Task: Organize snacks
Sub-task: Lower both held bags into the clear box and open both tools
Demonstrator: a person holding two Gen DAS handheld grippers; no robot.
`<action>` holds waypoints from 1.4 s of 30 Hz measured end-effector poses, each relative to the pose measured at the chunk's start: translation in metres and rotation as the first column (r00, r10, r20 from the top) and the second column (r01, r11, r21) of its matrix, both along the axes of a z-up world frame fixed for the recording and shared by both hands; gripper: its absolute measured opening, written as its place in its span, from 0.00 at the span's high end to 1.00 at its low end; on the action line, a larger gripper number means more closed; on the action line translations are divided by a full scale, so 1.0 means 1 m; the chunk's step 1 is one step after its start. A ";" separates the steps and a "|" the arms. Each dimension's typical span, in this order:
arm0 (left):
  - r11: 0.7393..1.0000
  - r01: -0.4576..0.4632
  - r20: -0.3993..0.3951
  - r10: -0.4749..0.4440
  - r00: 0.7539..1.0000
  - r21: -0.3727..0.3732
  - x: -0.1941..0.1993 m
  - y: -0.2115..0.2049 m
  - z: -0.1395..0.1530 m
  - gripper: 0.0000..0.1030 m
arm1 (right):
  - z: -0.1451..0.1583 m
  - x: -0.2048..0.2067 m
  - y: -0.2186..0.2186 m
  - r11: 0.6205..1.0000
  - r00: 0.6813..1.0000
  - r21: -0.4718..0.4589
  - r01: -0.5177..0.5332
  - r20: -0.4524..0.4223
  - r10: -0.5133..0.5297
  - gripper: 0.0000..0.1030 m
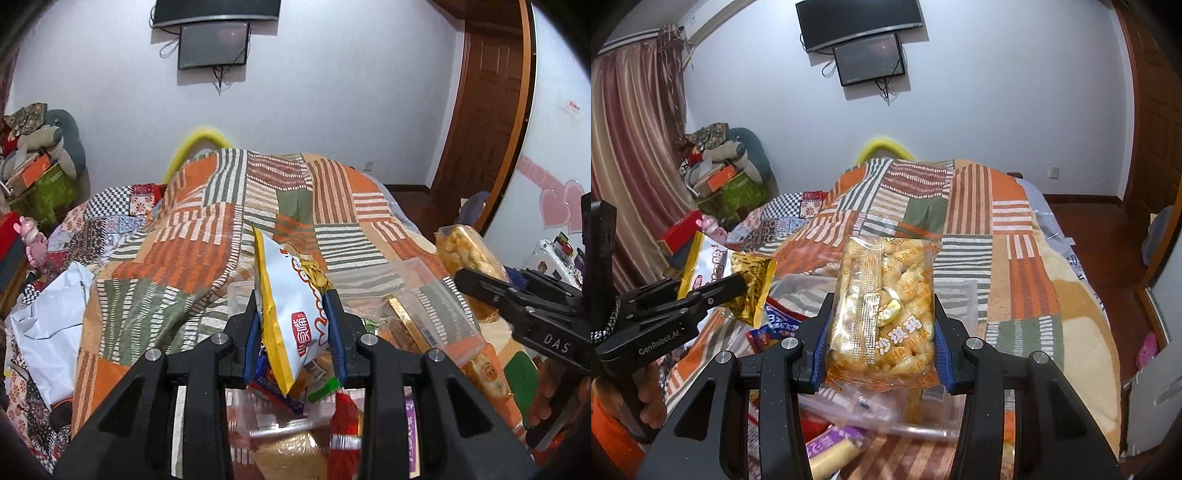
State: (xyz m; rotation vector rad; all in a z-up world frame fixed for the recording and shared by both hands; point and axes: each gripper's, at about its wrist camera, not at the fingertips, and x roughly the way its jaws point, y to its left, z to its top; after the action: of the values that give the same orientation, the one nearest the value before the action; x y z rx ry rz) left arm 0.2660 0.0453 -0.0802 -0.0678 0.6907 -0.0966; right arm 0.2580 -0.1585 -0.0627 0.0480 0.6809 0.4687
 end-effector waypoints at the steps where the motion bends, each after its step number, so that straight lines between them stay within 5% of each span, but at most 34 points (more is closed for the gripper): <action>1: 1.000 0.003 -0.008 -0.003 1.000 0.000 0.003 0.000 -0.002 0.69 | -0.003 0.002 0.002 1.000 1.000 -0.003 -0.001 -0.008 0.001 0.59; 13: 0.999 0.032 -0.130 -0.027 0.991 0.032 0.046 -0.009 -0.032 0.69 | -0.037 0.041 0.015 0.997 0.993 -0.074 -0.027 -0.120 0.018 0.59; 26: 0.998 0.036 -0.142 -0.027 0.990 0.060 0.050 -0.009 -0.039 0.68 | -0.056 0.056 0.023 0.991 0.977 -0.119 -0.065 -0.207 0.039 0.57; 37: 0.998 0.003 -0.066 0.001 0.998 0.061 0.016 -0.005 -0.014 0.38 | -0.027 0.030 0.010 0.992 0.992 -0.123 -0.041 -0.127 0.025 0.48; 42: 0.998 -0.009 -0.019 0.010 1.000 0.056 -0.009 -0.004 0.004 0.34 | -0.007 0.006 0.001 0.992 0.997 -0.121 -0.033 -0.073 0.024 0.44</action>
State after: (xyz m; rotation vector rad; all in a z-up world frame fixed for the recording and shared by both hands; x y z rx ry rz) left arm 0.2568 0.0412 -0.0763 -0.0187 0.7121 -0.0677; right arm 0.2637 -0.1580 -0.0699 -0.0606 0.7803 0.4539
